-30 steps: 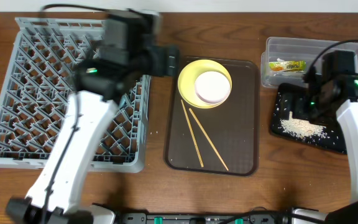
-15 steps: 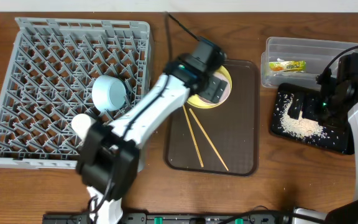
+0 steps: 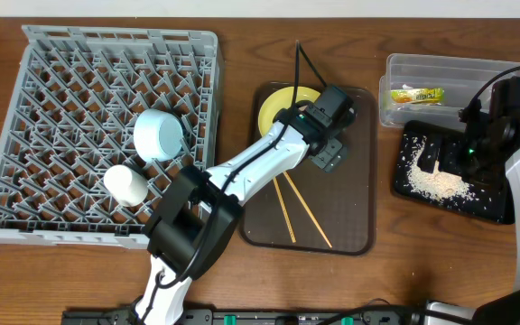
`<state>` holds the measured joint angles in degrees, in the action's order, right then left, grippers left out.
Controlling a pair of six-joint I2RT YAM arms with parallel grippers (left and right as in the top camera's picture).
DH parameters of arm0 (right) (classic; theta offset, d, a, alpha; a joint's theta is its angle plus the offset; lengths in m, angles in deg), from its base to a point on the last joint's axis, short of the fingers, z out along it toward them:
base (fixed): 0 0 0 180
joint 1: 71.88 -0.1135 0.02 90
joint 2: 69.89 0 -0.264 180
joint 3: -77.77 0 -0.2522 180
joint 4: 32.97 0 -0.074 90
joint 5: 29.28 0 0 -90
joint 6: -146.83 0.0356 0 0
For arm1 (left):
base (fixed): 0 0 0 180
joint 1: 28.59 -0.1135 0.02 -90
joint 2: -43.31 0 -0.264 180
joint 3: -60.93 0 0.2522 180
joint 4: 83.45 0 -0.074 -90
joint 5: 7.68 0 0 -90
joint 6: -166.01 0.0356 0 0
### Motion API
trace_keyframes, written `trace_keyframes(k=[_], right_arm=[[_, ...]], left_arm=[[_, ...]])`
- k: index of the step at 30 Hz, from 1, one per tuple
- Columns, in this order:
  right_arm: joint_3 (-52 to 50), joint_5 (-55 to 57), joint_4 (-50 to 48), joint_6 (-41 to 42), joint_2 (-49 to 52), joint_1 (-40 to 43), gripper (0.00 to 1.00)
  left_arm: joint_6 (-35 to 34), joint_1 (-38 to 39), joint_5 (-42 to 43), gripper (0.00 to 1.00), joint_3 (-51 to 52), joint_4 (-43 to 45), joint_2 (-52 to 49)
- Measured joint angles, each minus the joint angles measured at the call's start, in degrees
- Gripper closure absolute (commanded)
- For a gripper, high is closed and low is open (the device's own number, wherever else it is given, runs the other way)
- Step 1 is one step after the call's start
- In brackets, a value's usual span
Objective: Sort waste into correct bins and load items into the dishwasher
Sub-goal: 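Reach the left gripper to the white bowl on the yellow plate, then grasp the white bowl rim and lift it with the left gripper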
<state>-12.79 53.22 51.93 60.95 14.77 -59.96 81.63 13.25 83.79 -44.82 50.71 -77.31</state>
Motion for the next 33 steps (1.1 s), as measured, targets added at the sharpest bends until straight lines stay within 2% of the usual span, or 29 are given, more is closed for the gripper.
trace_keyframes(k=[5,8,12,18,22,24,33], right_arm=[[0.0,0.0,0.02,0.0,0.0,0.0,0.01],[0.0,0.0,0.07,0.0,0.0,0.0,0.01],[0.0,0.0,0.24,0.0,0.0,0.0,0.01],[0.0,-0.02,0.24,0.0,0.0,0.0,0.01],[0.0,-0.02,0.26,0.0,0.0,0.0,0.01],[0.0,-0.02,0.24,0.0,0.0,0.0,0.01],[0.0,-0.02,0.26,0.0,0.0,0.0,0.01]], left_arm=[[0.63,-0.94,-3.63,0.29,-0.02,0.02,-1.7],[0.44,-1.66,-4.79,0.45,0.0,0.02,-2.97],[0.94,-1.84,-7.06,0.58,0.0,0.26,-3.23],[0.83,-1.9,-9.29,0.61,0.0,0.9,-3.26],[1.29,-1.88,-9.49,0.87,0.0,1.01,-3.26],[1.27,-1.9,-9.6,0.92,0.0,0.63,-3.26],[0.85,-1.31,-10.73,0.92,0.0,-1.07,-3.26]])
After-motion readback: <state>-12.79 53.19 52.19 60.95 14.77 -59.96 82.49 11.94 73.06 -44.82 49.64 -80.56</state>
